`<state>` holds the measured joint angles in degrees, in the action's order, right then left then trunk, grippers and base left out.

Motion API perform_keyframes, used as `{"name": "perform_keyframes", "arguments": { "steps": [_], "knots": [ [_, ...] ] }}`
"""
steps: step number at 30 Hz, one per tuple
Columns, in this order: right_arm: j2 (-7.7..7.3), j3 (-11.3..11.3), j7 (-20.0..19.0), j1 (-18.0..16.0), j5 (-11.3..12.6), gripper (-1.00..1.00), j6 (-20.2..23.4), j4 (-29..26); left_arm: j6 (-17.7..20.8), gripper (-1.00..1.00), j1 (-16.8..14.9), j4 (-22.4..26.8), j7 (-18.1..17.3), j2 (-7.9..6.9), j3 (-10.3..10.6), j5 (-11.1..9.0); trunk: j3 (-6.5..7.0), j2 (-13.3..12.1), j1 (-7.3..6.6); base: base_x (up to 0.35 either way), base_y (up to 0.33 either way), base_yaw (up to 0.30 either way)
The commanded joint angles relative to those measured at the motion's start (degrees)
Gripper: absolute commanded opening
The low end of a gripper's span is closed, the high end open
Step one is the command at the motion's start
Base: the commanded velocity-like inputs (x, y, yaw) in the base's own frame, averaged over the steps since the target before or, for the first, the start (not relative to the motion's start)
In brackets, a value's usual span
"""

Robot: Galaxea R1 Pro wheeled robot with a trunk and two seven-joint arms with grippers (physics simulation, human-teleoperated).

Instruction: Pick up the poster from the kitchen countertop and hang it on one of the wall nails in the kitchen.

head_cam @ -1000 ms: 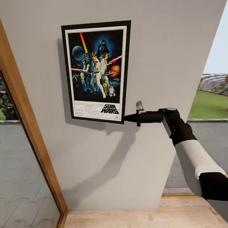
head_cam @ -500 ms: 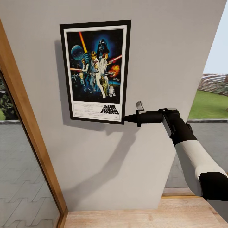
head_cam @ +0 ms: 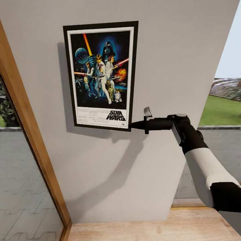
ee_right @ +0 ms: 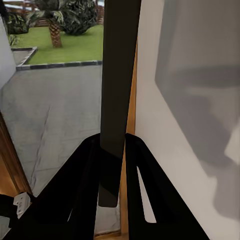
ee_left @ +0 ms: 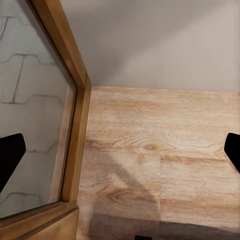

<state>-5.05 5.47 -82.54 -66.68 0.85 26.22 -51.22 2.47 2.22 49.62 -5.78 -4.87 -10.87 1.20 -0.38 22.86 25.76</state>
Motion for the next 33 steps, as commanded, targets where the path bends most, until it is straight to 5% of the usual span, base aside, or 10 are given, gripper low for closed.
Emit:
{"name": "perform_keyframes", "arguments": {
  "steps": [1,33],
  "knots": [
    [-0.04,0.1,-0.2,0.0,0.1,-1.0,0.8,0.0,0.3,1.0,0.0,0.1,-0.4,0.03,-0.2,0.1,-0.04,0.1,0.03,0.0,0.0,0.0],
    [-0.04,0.1,-0.2,0.0,0.1,-1.0,0.8,0.0,0.3,1.0,0.0,0.2,-0.4,0.03,-0.2,0.1,-0.04,0.1,0.03,0.032,0.0,0.0]
  ]
}}
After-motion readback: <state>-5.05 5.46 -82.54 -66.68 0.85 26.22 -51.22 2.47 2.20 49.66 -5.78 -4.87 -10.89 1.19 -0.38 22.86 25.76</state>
